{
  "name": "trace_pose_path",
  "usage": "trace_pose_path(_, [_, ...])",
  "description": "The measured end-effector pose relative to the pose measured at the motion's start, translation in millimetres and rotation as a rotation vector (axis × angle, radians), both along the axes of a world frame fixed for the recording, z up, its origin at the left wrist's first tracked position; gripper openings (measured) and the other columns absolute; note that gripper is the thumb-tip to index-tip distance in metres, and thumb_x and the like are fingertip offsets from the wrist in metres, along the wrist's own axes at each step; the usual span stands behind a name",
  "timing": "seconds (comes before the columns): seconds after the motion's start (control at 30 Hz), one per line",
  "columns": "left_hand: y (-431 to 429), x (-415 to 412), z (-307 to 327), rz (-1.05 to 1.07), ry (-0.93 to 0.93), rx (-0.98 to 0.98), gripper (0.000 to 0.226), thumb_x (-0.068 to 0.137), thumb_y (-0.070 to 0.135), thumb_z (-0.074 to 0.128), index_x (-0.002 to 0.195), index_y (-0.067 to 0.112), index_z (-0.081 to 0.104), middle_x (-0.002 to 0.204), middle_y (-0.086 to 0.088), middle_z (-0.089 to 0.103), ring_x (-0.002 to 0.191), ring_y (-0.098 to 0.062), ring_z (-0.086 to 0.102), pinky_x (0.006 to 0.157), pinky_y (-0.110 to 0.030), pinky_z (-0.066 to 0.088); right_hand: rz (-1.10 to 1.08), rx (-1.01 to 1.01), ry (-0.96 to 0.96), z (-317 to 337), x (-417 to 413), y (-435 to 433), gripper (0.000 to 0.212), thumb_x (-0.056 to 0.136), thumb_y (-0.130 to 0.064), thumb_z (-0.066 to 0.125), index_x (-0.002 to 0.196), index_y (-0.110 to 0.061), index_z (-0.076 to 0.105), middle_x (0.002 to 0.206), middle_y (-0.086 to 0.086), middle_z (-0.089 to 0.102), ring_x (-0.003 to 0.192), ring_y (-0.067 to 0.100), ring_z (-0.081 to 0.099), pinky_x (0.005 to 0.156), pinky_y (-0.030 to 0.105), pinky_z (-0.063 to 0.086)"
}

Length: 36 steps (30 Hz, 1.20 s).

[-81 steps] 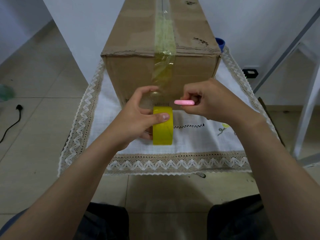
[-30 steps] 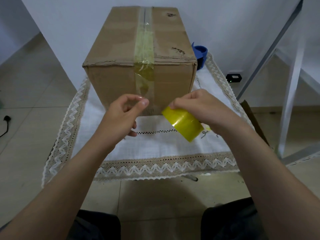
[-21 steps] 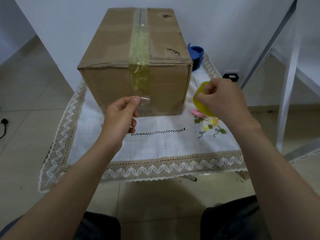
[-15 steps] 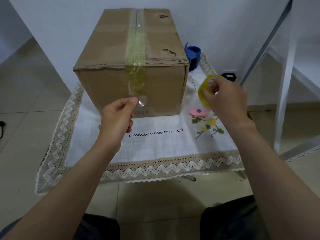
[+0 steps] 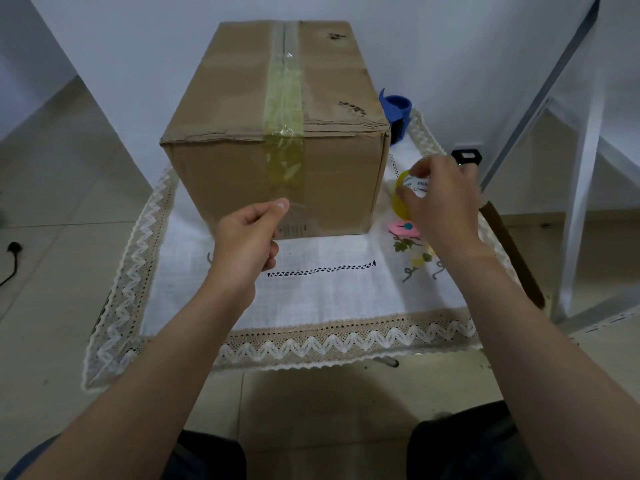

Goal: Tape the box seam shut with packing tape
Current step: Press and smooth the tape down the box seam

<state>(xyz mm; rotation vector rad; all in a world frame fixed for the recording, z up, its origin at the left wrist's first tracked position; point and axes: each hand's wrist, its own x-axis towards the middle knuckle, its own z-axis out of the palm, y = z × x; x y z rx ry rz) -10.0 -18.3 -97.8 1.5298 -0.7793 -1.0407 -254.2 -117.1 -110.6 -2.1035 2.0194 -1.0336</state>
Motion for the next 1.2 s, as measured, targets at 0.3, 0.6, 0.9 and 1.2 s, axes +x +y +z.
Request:
trace_pose_path(0.3, [-1.4, 0.6, -1.6, 0.006, 0.027, -0.002, 0.009, 0.099, 0.034, 0.073, 0.095, 0.027, 0.076, 0.067, 0.006, 0.049, 0.05, -0.007, 0.044, 0.045, -0.018, 0.041, 0.244, -0.354, -0.182, 29.5, 35.0, 13.4, 0.028, 0.093, -0.017, 0.06, 0.12, -0.013, 0.062, 0.119, 0.003, 0.06, 0.112, 0.022, 0.05, 0.09, 0.016, 0.038])
trace_pose_path(0.6, [-5.2, 3.8, -8.8, 0.044, 0.041, -0.049, 0.007, 0.094, 0.034, 0.08, 0.09, 0.028, 0.079, 0.05, 0.015, 0.048, 0.049, -0.009, 0.038, 0.044, -0.021, 0.034, 0.402, -0.38, -0.006, 46.9, 61.1, 22.7, 0.037, 0.095, -0.041, 0.063, 0.129, -0.026, 0.068, 0.135, -0.008, 0.06, 0.126, 0.028, 0.044, 0.109, 0.044, 0.034])
trace_pose_path(0.9, [-10.9, 5.7, -13.1, 0.053, 0.049, -0.073, 0.005, 0.093, 0.031, 0.08, 0.095, 0.026, 0.081, 0.043, 0.015, 0.046, 0.038, -0.005, 0.034, 0.039, -0.017, 0.031, 0.499, -0.357, 0.042, 71.8, 98.7, 12.9, 0.043, 0.092, -0.061, 0.06, 0.121, -0.032, 0.073, 0.123, -0.012, 0.069, 0.115, 0.026, 0.053, 0.102, 0.051, 0.042])
trace_pose_path(1.2, [-21.0, 5.2, -18.7, 0.069, 0.04, -0.086, 0.004, 0.092, 0.032, 0.081, 0.09, 0.029, 0.08, 0.041, 0.013, 0.049, 0.036, -0.004, 0.037, 0.038, -0.014, 0.032, 0.435, -0.342, 0.004, 72.0, 117.4, -2.3, 0.037, 0.086, -0.068, 0.064, 0.107, -0.039, 0.075, 0.108, -0.017, 0.067, 0.109, 0.02, 0.051, 0.088, 0.037, 0.047])
